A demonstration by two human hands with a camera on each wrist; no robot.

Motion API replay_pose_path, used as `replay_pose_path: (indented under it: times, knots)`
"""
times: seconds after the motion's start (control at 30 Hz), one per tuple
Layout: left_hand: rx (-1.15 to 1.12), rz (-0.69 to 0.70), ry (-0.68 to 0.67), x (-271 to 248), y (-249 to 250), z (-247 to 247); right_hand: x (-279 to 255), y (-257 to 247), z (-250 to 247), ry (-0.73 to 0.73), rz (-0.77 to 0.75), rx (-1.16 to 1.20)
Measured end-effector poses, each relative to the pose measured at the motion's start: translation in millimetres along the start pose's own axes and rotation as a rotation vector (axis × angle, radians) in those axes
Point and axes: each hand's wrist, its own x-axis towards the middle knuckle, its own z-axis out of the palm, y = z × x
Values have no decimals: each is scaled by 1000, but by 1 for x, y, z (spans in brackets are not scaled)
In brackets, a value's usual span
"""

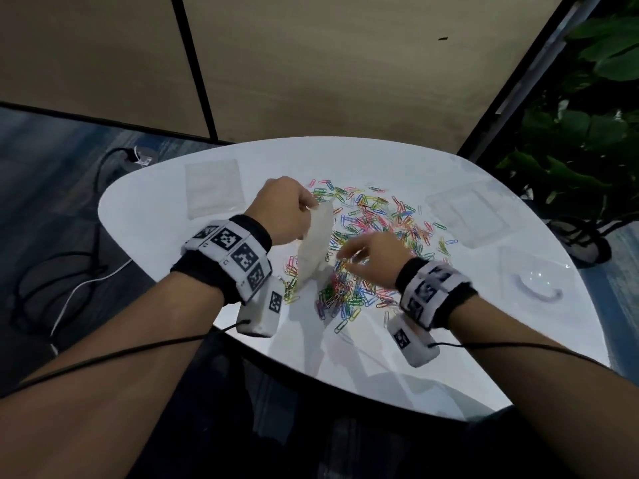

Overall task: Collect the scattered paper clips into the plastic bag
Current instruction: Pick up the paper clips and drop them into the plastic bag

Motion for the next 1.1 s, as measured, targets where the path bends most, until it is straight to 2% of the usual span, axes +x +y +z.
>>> replay_pose_path:
  times: [0.07,0.13,0.27,0.4,0.5,0.67,0.77,0.87,0.97,1.1]
  knots:
    - [14,12,44,-1,-2,-13,-5,7,29,-228,-122,-367]
    - [11,14,78,-4,-5,-28,-7,14,54,-321,-183,-490]
    - [0,-6,115,-11,-21,-48,-3,19,70,-209,-238,-580]
    - [65,-25,83,-13,-36,-46,7,16,64,-212,-198,-621]
    - [98,-38,17,-13,-40,-37,12,18,50,-138,-53,-422]
    - [143,-55,-132,-13,-39,-19,16,23,16,49,263,113]
    - [137,-58,-178,-11,-38,-9,15,12,-2,77,367,664]
    - [134,-49,-206,-8,-35,-1,14,-13,-12,28,350,1149]
    - [128,-36,-210,-7,-33,4,19,-34,-8,-57,321,1334]
    - [83,-44,-224,-7,-32,4,26,-51,13,-73,328,1311]
